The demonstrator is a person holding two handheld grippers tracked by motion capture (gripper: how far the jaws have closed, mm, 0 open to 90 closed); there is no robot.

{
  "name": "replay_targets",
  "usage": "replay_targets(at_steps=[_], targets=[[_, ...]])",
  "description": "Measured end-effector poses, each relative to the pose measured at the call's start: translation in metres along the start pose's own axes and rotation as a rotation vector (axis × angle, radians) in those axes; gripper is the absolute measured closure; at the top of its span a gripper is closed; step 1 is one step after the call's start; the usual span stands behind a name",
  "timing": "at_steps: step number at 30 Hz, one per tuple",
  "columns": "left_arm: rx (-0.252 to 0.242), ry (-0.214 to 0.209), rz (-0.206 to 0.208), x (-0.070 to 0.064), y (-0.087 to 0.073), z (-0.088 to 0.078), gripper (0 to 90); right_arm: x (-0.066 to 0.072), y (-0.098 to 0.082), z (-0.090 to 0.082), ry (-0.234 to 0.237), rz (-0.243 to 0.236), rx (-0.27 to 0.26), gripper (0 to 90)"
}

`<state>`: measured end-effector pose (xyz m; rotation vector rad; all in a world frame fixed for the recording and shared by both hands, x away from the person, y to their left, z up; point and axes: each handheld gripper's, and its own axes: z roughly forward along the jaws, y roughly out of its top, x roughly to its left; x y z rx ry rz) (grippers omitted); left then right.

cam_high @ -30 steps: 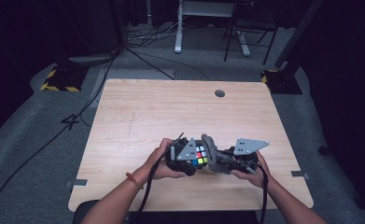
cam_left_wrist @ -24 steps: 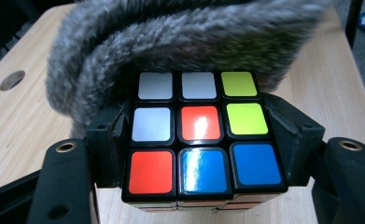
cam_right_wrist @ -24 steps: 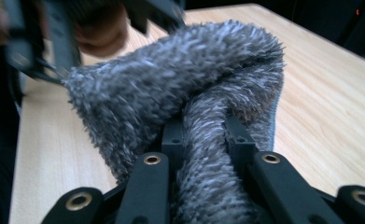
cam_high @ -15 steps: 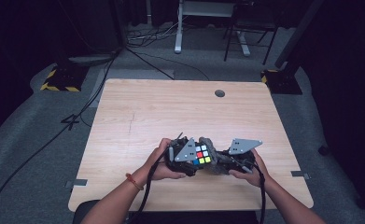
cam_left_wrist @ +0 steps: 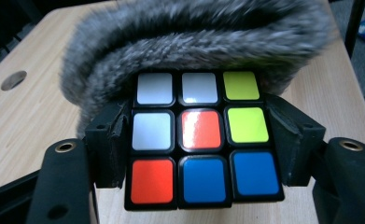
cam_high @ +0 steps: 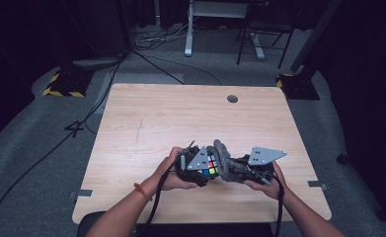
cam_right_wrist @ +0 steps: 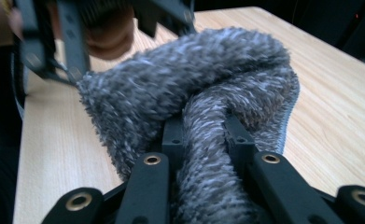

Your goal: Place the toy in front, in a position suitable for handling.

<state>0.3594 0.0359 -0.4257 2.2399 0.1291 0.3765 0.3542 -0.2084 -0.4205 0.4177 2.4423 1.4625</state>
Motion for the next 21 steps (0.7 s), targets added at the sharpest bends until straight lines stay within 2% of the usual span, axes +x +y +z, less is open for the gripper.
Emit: replay_targets(at_steps=[3,6,10,12,15,18,21], targets=[[0.001,0.004,0.001,0.000,0.001,0.001,33.3,0.002,0.002,0.000,-0.012,-0.019,0.003,75.2],[-0.035,0.006,-0.005,0.002,0.003,-0.006,33.3,-0.002,0.002,-0.001,-0.030,-0.005,-0.001,75.1],[-0.071,0.010,0.000,0.003,0.006,-0.013,33.4,-0.010,-0.004,0.004,-0.053,0.015,0.048,75.1],[-0.079,0.005,-0.001,0.003,0.005,-0.014,33.3,-0.013,-0.007,0.009,-0.041,0.032,0.081,75.1],[-0.078,0.004,0.004,0.003,0.006,-0.015,33.3,-0.016,-0.012,0.016,-0.035,0.030,0.131,75.1],[-0.086,-0.002,0.013,0.002,0.008,-0.015,33.3,-0.018,-0.018,0.022,0.009,0.037,0.189,75.0],[-0.093,0.003,0.020,-0.001,0.010,-0.016,33.3,-0.019,-0.022,0.025,0.031,0.048,0.202,74.9]])
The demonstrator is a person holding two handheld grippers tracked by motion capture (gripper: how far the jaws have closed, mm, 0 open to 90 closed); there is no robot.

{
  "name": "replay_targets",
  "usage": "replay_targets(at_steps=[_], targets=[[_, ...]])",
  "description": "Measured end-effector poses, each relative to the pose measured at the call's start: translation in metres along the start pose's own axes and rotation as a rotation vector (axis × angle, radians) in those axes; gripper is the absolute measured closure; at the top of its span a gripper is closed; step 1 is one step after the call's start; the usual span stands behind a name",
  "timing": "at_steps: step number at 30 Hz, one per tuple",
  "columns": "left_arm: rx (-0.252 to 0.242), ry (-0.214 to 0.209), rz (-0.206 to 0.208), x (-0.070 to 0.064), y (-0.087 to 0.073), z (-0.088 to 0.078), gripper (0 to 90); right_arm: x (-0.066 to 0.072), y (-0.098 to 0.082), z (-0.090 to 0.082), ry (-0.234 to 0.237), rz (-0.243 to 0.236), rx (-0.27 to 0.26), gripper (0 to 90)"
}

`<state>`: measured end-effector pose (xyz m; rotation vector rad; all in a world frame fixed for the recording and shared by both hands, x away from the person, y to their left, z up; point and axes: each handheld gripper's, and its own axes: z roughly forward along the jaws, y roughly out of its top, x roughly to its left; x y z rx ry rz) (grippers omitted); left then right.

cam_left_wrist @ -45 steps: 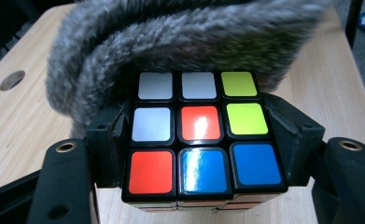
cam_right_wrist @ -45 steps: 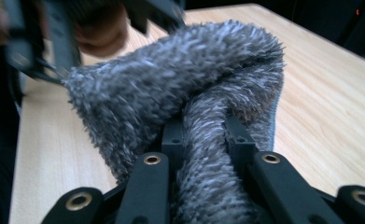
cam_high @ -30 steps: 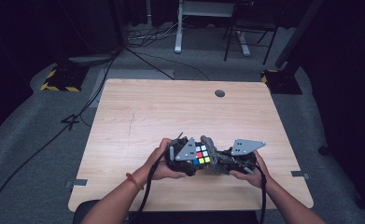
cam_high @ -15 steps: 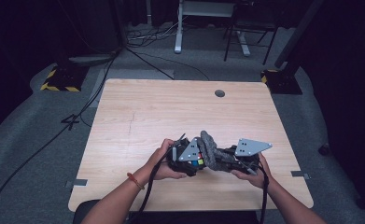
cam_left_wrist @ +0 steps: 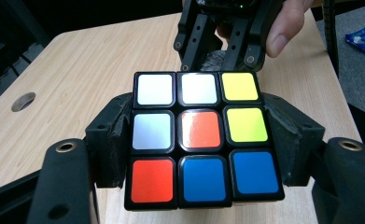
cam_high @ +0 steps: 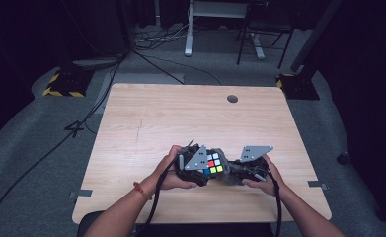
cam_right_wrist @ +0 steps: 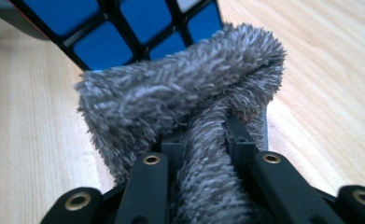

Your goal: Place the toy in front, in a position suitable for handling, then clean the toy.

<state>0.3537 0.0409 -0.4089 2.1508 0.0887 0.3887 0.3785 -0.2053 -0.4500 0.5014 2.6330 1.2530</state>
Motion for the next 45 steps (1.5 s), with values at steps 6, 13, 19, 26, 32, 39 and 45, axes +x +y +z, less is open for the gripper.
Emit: replay_targets(at_steps=[6,13,19,26,32,39,45], targets=[[-0.010,-0.012,-0.014,0.003,-0.002,-0.002,33.2,0.002,0.003,-0.004,0.016,0.009,-0.053,75.2],[-0.008,-0.012,-0.016,0.006,-0.003,-0.002,33.3,0.001,0.003,-0.006,0.006,0.004,-0.063,75.2],[-0.017,0.003,-0.030,0.006,-0.002,-0.005,33.3,-0.002,0.002,-0.011,0.012,0.012,-0.085,75.0],[0.026,0.007,-0.019,0.005,-0.004,0.002,33.2,-0.001,0.006,-0.026,0.043,0.025,-0.168,75.1],[0.051,0.006,-0.001,0.000,-0.002,0.006,33.1,0.012,0.014,-0.031,0.010,-0.025,-0.174,75.1],[0.082,0.008,0.013,-0.002,-0.003,0.012,32.9,0.017,0.019,-0.033,0.000,-0.045,-0.192,75.2],[0.137,0.004,0.018,-0.004,-0.004,0.020,32.9,0.021,0.024,-0.032,0.003,-0.059,-0.210,75.1]])
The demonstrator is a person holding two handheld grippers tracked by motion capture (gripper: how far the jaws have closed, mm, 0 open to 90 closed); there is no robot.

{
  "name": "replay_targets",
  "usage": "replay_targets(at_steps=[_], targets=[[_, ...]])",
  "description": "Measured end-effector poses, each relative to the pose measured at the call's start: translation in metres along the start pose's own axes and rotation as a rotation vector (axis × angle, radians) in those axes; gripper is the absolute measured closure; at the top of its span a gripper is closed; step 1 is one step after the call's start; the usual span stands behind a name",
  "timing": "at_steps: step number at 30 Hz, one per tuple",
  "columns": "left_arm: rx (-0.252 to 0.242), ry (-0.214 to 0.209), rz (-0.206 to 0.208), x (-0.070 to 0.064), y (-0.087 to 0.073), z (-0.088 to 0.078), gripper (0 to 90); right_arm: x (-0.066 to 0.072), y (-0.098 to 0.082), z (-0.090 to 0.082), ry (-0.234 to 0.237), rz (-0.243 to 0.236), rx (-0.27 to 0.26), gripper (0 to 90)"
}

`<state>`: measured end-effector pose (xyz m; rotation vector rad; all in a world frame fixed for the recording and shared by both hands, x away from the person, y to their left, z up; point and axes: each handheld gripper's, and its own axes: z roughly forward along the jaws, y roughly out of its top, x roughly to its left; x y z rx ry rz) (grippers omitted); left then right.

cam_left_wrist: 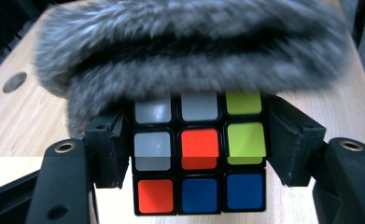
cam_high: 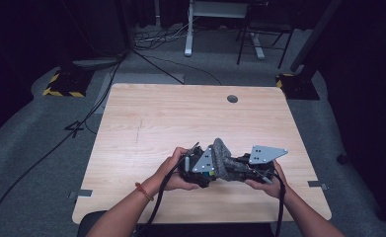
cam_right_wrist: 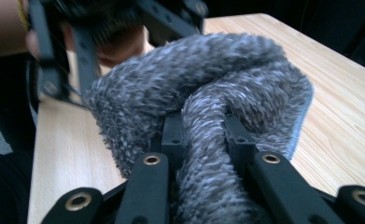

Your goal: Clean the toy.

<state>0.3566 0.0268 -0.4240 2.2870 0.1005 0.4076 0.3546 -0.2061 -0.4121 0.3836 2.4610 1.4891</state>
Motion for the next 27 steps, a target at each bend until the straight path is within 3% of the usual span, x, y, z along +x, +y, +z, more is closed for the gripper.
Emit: replay_targets(at_steps=[5,11,15,19,23,27], targets=[[0.009,-0.011,-0.010,0.003,-0.003,0.003,33.2,0.003,0.003,0.003,-0.030,-0.026,0.026,75.0],[-0.042,0.005,-0.030,0.008,-0.002,-0.009,33.3,-0.013,-0.010,0.001,-0.077,0.016,0.069,75.0],[-0.089,0.021,-0.039,0.009,-0.002,-0.019,33.4,-0.025,-0.022,0.004,-0.076,0.068,0.111,75.1],[-0.121,0.024,-0.037,0.009,0.000,-0.023,33.4,-0.031,-0.030,0.009,-0.045,0.110,0.133,75.0],[-0.123,0.009,-0.028,0.007,0.000,-0.021,33.3,-0.029,-0.030,0.010,0.023,0.134,0.091,75.2],[-0.126,0.004,-0.034,0.009,-0.002,-0.021,33.1,-0.030,-0.031,0.008,0.049,0.165,0.046,76.1]])
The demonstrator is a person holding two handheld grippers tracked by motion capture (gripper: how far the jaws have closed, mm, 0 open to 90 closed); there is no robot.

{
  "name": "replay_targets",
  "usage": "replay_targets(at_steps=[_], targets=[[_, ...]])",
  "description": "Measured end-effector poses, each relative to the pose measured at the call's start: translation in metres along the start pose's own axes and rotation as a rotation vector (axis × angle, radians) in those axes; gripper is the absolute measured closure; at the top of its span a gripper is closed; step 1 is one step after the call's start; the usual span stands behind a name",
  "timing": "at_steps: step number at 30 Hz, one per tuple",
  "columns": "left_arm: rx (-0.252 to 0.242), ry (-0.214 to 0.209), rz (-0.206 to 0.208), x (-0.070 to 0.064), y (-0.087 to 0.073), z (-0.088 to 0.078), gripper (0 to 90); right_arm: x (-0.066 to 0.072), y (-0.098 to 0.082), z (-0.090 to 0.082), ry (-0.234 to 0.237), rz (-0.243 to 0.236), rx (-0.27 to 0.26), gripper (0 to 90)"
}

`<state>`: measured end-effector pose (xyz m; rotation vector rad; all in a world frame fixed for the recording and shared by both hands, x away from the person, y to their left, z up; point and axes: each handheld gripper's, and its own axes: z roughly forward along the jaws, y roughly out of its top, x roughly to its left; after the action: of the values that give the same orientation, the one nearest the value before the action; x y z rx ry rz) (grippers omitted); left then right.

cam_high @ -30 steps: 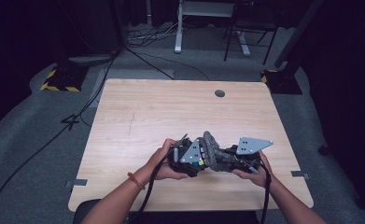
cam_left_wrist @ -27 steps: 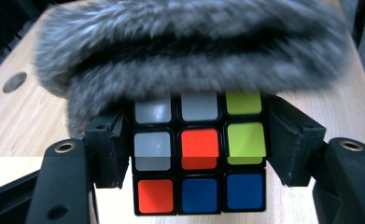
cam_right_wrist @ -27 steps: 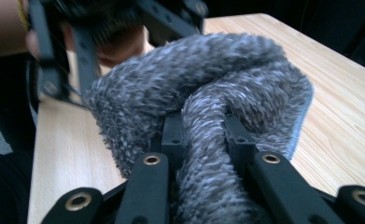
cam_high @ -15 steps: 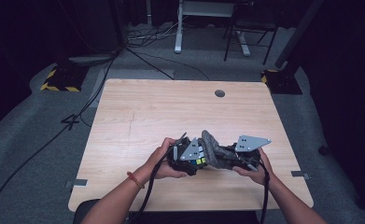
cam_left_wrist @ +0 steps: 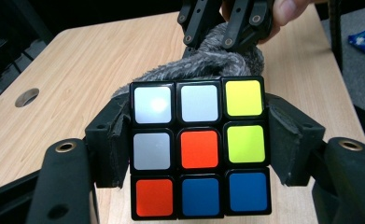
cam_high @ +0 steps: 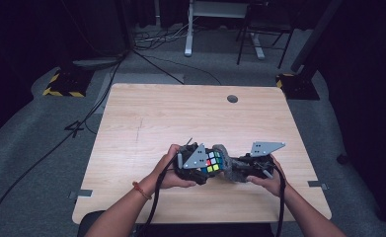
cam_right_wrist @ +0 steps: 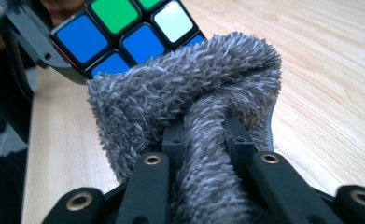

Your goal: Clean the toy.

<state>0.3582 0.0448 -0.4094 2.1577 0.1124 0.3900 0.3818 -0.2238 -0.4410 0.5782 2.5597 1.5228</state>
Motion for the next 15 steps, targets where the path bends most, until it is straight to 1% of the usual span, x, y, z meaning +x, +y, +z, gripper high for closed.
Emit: replay_targets(at_steps=[2,3,4,8,9,10,11,14,15], targets=[[0.011,-0.002,-0.005,0.000,-0.002,0.001,33.0,-0.001,0.000,-0.001,0.000,0.003,-0.009,76.3],[0.015,0.000,-0.004,0.001,-0.002,0.001,33.0,-0.002,0.000,-0.002,0.010,0.011,-0.017,76.4],[0.026,0.001,-0.005,0.001,-0.003,0.002,32.9,-0.002,-0.001,-0.003,0.009,0.014,-0.022,76.4],[0.051,0.014,0.007,-0.001,-0.004,0.006,32.9,-0.002,0.001,-0.007,0.011,0.017,-0.043,76.5],[0.066,0.019,0.012,0.000,-0.004,0.007,32.9,-0.001,0.002,-0.008,0.007,0.013,-0.046,76.5],[0.066,0.012,0.002,0.000,-0.005,0.008,32.8,0.000,0.003,-0.008,0.003,0.006,-0.043,76.5],[0.070,0.013,0.000,0.001,-0.005,0.009,32.8,0.000,0.003,-0.009,0.000,-0.002,-0.047,76.5],[0.093,0.021,-0.010,0.001,-0.006,0.013,32.8,0.002,0.005,-0.008,-0.013,-0.008,-0.049,76.6],[0.108,0.028,-0.007,0.001,-0.006,0.015,32.8,0.002,0.005,-0.008,-0.018,-0.011,-0.052,76.5]])
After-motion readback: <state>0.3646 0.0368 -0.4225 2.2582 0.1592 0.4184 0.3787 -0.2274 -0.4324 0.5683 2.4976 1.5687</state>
